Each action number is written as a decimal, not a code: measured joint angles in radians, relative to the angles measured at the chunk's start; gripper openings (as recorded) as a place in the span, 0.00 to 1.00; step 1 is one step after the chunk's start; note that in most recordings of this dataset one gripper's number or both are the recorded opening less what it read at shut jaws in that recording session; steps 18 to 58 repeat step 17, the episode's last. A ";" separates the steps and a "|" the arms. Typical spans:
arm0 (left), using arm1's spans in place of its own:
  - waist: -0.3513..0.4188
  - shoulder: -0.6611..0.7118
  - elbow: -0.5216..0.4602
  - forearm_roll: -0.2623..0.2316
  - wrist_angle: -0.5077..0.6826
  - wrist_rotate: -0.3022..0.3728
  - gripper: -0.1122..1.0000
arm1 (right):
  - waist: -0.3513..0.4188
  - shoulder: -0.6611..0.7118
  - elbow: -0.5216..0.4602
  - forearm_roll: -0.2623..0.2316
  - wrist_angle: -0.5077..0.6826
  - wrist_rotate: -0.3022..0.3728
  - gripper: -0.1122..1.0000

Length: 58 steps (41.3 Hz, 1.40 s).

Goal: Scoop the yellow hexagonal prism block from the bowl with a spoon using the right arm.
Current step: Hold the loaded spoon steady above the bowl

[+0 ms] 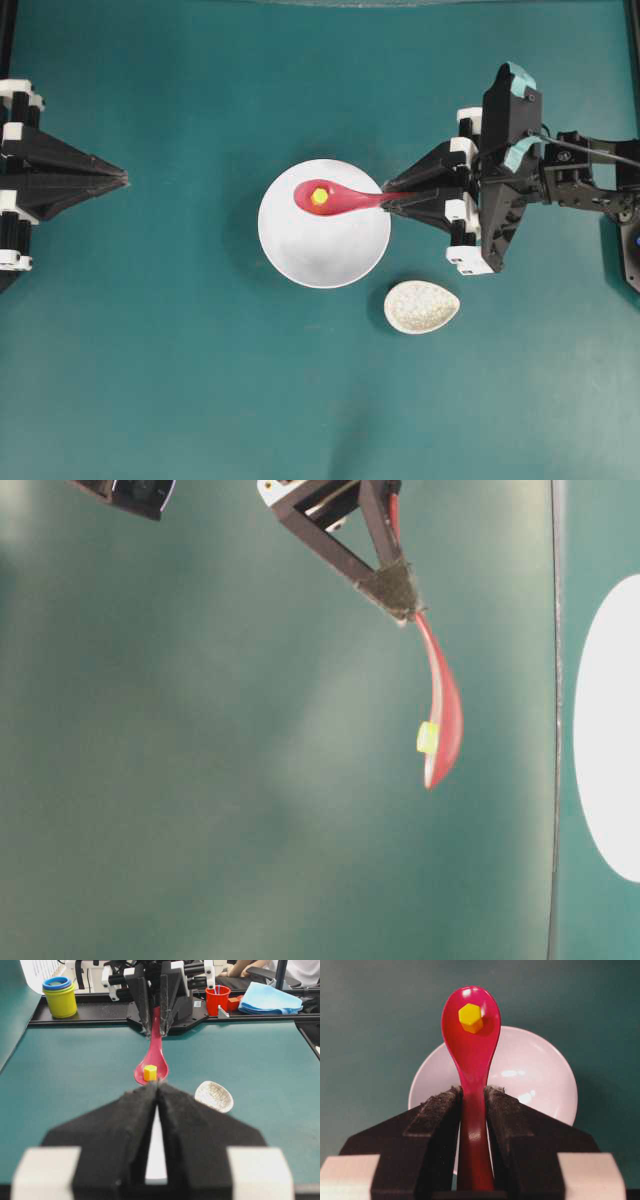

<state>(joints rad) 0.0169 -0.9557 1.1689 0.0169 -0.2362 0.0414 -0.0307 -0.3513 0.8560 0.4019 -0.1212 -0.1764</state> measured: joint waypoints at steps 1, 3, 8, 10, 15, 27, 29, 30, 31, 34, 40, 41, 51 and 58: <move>0.000 0.000 0.002 0.000 0.002 0.000 0.17 | 0.000 0.000 0.000 0.000 0.000 0.002 0.32; 0.000 0.002 0.002 0.000 0.003 0.000 0.17 | 0.000 0.000 0.000 0.002 0.002 0.003 0.32; 0.000 0.003 0.002 0.000 0.014 -0.002 0.17 | 0.000 0.000 0.000 0.000 0.008 0.003 0.32; 0.000 0.003 0.002 0.000 0.018 -0.002 0.17 | 0.000 0.000 0.000 0.000 0.009 0.003 0.32; 0.000 0.003 0.002 0.000 0.018 -0.003 0.17 | 0.002 0.000 -0.003 0.002 0.011 0.003 0.32; 0.000 0.005 0.002 0.000 0.020 -0.005 0.17 | 0.000 0.000 -0.003 0.002 0.011 0.003 0.32; 0.000 0.005 0.002 0.000 0.020 -0.005 0.17 | 0.000 0.000 -0.003 0.002 0.011 0.003 0.32; 0.000 0.005 0.002 0.000 0.020 -0.005 0.17 | 0.000 0.000 -0.003 0.002 0.011 0.003 0.32; 0.000 0.005 0.002 0.000 0.020 -0.005 0.17 | 0.000 0.000 -0.003 0.002 0.011 0.003 0.32; 0.000 0.005 0.002 0.000 0.020 -0.005 0.17 | 0.000 0.000 -0.003 0.002 0.011 0.003 0.32; 0.000 0.005 0.002 0.000 0.020 -0.005 0.17 | 0.000 0.000 -0.003 0.002 0.011 0.003 0.32; 0.000 0.005 0.002 0.000 0.020 -0.005 0.17 | 0.000 0.000 -0.003 0.002 0.011 0.003 0.32; 0.000 0.005 0.002 0.000 0.020 -0.005 0.17 | 0.000 0.000 -0.003 0.002 0.011 0.003 0.32; 0.000 0.005 0.002 0.000 0.020 -0.005 0.17 | 0.000 0.000 -0.003 0.002 0.011 0.003 0.32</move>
